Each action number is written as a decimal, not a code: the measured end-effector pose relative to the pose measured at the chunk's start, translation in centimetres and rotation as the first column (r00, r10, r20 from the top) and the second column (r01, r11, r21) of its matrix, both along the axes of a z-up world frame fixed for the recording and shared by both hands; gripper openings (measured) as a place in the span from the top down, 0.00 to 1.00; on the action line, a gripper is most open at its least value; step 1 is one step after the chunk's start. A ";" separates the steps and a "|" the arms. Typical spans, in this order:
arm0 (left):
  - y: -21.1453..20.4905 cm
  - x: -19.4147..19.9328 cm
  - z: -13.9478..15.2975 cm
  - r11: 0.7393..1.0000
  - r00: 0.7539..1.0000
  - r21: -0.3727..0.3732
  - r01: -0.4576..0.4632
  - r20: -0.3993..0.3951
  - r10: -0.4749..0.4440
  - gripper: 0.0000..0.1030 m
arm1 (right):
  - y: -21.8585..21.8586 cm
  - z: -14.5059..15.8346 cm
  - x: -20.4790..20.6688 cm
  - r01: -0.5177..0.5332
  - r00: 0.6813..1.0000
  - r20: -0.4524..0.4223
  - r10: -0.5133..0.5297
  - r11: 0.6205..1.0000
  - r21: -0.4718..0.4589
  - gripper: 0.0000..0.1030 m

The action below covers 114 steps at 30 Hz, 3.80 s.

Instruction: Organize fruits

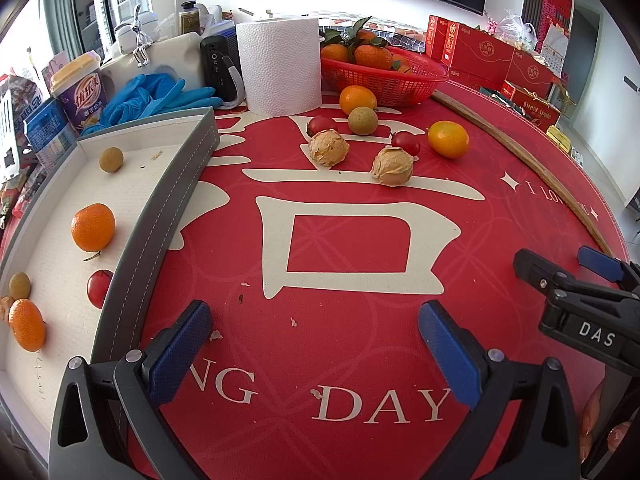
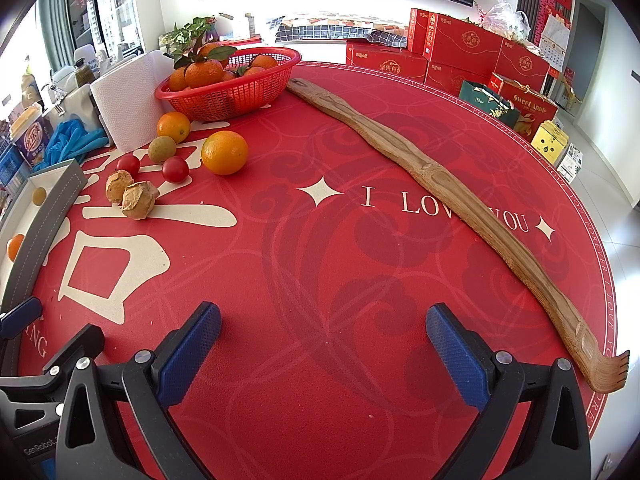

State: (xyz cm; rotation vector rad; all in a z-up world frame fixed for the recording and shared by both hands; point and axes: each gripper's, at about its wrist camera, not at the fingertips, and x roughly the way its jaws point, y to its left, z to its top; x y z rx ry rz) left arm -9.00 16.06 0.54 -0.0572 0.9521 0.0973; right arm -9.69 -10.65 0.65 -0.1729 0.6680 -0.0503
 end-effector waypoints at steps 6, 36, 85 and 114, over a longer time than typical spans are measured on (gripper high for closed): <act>0.0 0.0 0.0 1.000 1.000 0.000 0.000 0.000 0.000 0.00 | 0.0 0.0 0.0 0.000 1.000 0.000 0.000 1.000 0.000 0.00; 0.0 0.0 0.0 1.000 1.000 0.001 0.004 -0.005 -0.004 0.00 | 0.0 0.0 0.0 -0.001 1.000 0.000 0.001 1.000 -0.001 0.00; 1.8 -0.4 0.9 0.999 0.999 0.011 0.053 0.012 -0.053 0.70 | 4.6 1.2 6.6 -0.203 0.975 -0.103 0.198 0.978 -0.043 0.00; 3.6 -3.0 2.9 0.996 0.996 -0.072 0.045 0.083 -0.039 0.72 | 6.4 3.6 5.8 -0.301 0.943 -0.082 0.322 0.932 0.201 0.77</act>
